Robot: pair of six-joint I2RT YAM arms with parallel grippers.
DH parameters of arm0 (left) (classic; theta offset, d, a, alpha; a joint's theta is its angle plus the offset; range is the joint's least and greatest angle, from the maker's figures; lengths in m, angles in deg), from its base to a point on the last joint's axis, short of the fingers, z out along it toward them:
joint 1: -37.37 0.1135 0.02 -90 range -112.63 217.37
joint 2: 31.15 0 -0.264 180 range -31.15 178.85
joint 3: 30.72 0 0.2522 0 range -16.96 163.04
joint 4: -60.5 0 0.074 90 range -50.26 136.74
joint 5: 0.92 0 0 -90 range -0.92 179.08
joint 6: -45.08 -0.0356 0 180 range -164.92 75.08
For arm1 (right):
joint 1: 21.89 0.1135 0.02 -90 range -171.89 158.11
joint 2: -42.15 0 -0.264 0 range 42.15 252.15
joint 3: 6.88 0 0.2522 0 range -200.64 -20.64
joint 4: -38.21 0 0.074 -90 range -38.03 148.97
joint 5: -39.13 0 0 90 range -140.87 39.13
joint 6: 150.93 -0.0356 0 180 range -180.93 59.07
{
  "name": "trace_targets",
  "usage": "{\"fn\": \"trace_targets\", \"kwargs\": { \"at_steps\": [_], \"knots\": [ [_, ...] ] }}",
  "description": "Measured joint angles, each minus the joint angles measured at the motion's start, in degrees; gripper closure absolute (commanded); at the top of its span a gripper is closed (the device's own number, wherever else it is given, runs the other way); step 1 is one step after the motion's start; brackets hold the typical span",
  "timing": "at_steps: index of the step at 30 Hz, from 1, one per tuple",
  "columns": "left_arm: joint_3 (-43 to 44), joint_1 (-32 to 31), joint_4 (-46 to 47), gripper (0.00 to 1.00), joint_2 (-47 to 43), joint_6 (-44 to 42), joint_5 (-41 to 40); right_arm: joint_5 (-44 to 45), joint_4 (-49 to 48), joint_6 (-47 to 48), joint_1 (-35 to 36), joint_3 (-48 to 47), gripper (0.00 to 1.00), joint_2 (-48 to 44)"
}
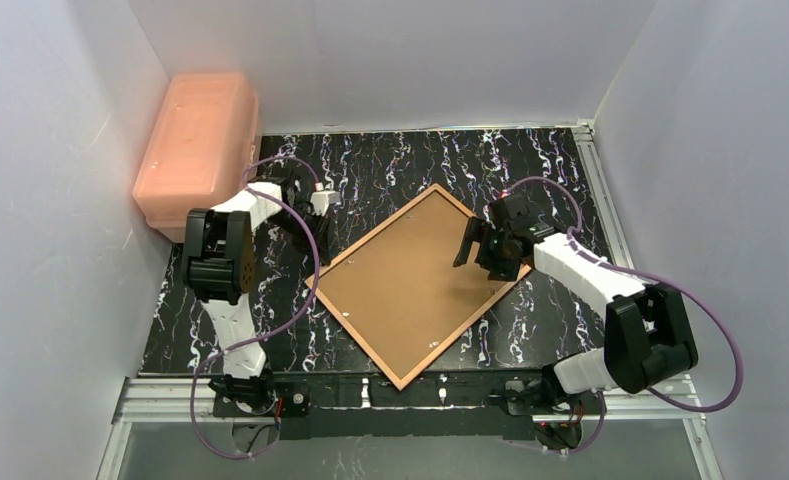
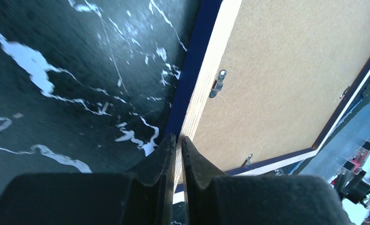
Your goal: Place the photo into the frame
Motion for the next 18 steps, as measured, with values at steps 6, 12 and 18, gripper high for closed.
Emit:
{"fn": "trace_targets", "kwargs": {
  "at_steps": [6,12,18],
  "knots": [
    [-4.9,0.3,0.8,0.93,-2.8,1.3,0.9,3.4,5.1,-0.5,0.0,-1.5,0.01,-6.3],
    [-5.0,0.7,0.8,0.93,-2.8,1.7,1.2,7.3,8.8,-4.3,0.0,4.6,0.01,-12.4],
    [-4.9,0.7,0.8,0.94,-2.8,1.7,1.3,8.9,8.0,-5.6,-0.1,7.8,0.01,-8.6]
  ]
}}
